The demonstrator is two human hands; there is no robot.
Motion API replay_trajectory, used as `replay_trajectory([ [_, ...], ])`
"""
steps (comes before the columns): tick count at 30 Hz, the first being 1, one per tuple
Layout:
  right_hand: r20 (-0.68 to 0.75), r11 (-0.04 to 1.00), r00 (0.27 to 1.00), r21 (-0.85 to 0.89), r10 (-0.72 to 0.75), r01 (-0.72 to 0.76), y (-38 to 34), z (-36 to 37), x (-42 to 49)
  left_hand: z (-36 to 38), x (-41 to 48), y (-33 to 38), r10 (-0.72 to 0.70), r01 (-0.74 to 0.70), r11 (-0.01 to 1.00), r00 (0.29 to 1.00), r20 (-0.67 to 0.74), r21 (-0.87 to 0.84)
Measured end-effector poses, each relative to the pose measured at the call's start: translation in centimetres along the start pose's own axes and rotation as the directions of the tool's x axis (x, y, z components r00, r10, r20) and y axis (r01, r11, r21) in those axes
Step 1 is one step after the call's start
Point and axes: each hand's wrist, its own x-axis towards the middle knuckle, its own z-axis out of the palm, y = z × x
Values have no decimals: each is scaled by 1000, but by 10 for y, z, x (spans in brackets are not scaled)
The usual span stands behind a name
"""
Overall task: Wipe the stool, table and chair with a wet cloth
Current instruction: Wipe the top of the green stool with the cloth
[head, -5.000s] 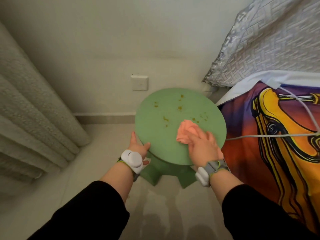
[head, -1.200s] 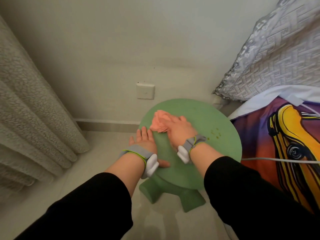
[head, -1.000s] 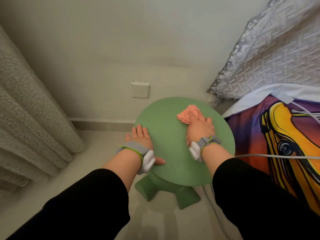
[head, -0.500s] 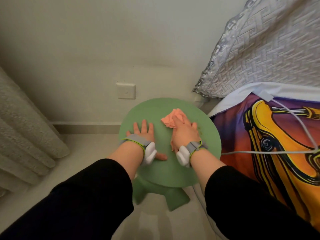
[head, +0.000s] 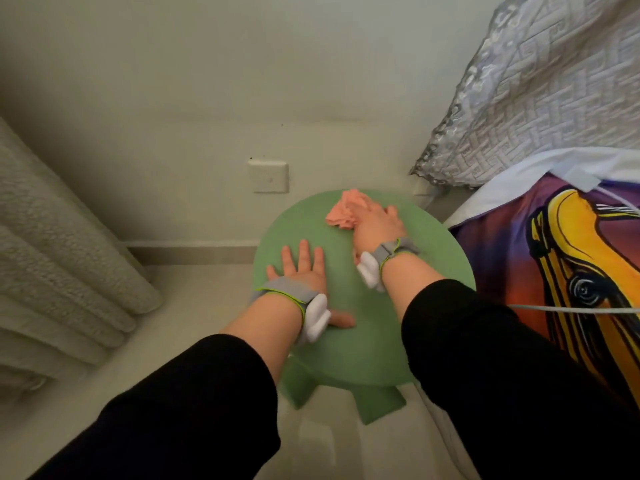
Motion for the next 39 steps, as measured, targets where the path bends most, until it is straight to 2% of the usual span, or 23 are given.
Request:
replay_trajectory([
  [2,5,992,992,-17,124,-124,25,-12,9,0,-1,1,-9,9,1000,1000,1,4],
  [5,10,969,971,-69,237,-236,59,-27,12,-1,-3,5,-20,20,1000,1000,8,14],
  [8,-66,957,955,21,290,-289,54,-25,-5,-3,-3,6,-22,22,1000,999,26,0],
  [10,-78,971,969,64,234,-230,33,-16,-22,-5,-3,5,-28,28,1000,999,36,-4],
  [12,-91,998,994,28,66,-64,13,3,-42,-5,-3,4,-26,26,1000,999,39,10],
  [15,-91,984,980,-29,-178,176,10,24,-54,-3,-4,4,-21,21,999,999,31,30],
  [17,-64,981,979,-25,-195,194,30,18,-48,-3,-4,4,-22,22,999,1000,18,30],
  [19,-58,996,994,-16,-93,92,60,3,-37,-2,-3,3,-25,25,999,1000,16,22],
  [22,-89,988,984,40,154,-151,104,-18,-38,0,-2,4,-28,28,999,1000,6,26],
  [26,-89,930,935,171,344,-326,95,-12,-70,2,-2,3,-37,37,999,999,-2,23],
  [28,-96,951,952,138,292,-278,69,-1,-94,1,-2,3,-38,38,999,999,-6,17],
  [31,-164,998,986,-35,38,-45,36,17,-135,-1,-4,5,-35,35,999,999,-3,26],
  [33,-148,995,984,-38,-99,95,34,25,-150,-1,-4,3,-34,34,999,999,-11,31],
  [35,-79,984,981,-5,-177,177,54,16,-148,-1,-4,1,-22,23,999,999,-25,32],
  [37,-50,990,989,-16,-138,137,82,2,-137,-1,-4,-1,-12,13,1000,999,-38,25],
  [39,-98,999,995,42,32,-28,109,-11,-133,0,-5,0,-7,8,1000,999,-44,22],
])
